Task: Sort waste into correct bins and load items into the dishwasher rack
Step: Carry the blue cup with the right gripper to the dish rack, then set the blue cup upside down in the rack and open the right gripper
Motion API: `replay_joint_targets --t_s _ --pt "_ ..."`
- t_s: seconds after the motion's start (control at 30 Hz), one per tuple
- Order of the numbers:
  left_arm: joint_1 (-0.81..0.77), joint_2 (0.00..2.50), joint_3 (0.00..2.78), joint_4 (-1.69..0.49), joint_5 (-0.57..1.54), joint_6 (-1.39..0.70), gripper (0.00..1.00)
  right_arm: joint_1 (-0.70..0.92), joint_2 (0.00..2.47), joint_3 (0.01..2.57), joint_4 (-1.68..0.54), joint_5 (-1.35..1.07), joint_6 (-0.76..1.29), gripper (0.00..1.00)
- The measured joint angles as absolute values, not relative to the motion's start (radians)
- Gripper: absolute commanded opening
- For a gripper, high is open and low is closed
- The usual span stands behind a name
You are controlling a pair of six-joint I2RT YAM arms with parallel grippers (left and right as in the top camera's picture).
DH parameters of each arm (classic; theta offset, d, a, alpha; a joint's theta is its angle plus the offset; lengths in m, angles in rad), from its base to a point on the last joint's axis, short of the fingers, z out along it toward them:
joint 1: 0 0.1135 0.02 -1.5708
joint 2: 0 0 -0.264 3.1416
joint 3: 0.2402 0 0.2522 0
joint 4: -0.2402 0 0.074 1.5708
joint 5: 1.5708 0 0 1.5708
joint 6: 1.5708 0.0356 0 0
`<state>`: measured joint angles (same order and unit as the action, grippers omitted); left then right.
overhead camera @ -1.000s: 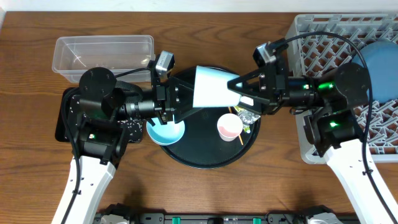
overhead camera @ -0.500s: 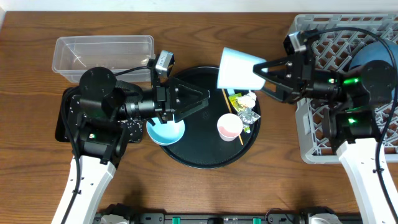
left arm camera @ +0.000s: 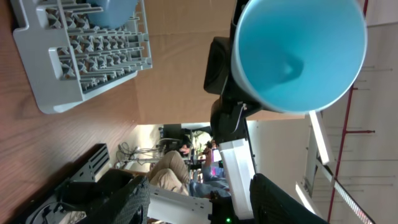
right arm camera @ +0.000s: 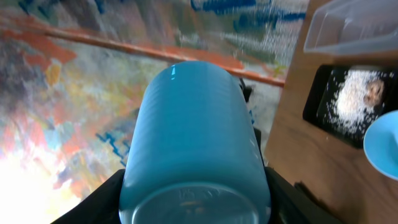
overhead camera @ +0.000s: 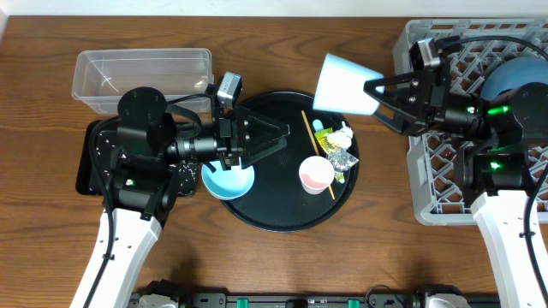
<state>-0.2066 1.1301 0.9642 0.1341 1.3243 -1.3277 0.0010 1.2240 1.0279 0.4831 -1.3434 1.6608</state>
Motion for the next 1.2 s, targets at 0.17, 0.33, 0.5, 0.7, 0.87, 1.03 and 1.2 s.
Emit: replay_joint_targets --t_s 0.17,0.33,0.5,0.7,0.87,1.03,1.2 --pt "-0.207 1.131 0.964 0.134 1.324 -1.319 0.53 0.0 1.224 1.028 0.406 -1.259 1.595 0.27" --pt "-0.207 1.131 0.965 0.132 1.325 -1.307 0.53 0.0 1.225 1.028 0.174 -1.151 1.437 0.27" --pt "-0.207 1.131 0.964 0.114 1.328 -1.294 0.54 0.0 1.23 1.033 -0.027 -1.026 1.254 0.29" --pt "-0.207 1.131 0.965 0.007 1.332 -1.227 0.54 -0.033 1.243 1.223 -0.588 -0.815 0.956 0.32" --pt "-0.207 1.131 0.964 -0.076 1.333 -1.15 0.54 -0.056 1.261 1.523 -0.986 -0.482 0.71 0.34" --pt "-0.207 1.131 0.964 -0.139 1.333 -1.091 0.54 -0.121 1.319 1.774 -1.182 -0.243 0.569 0.35" --pt "-0.207 1.131 0.964 -0.229 1.333 -1.018 0.54 -0.275 1.416 1.868 -1.264 -0.137 0.484 0.34"
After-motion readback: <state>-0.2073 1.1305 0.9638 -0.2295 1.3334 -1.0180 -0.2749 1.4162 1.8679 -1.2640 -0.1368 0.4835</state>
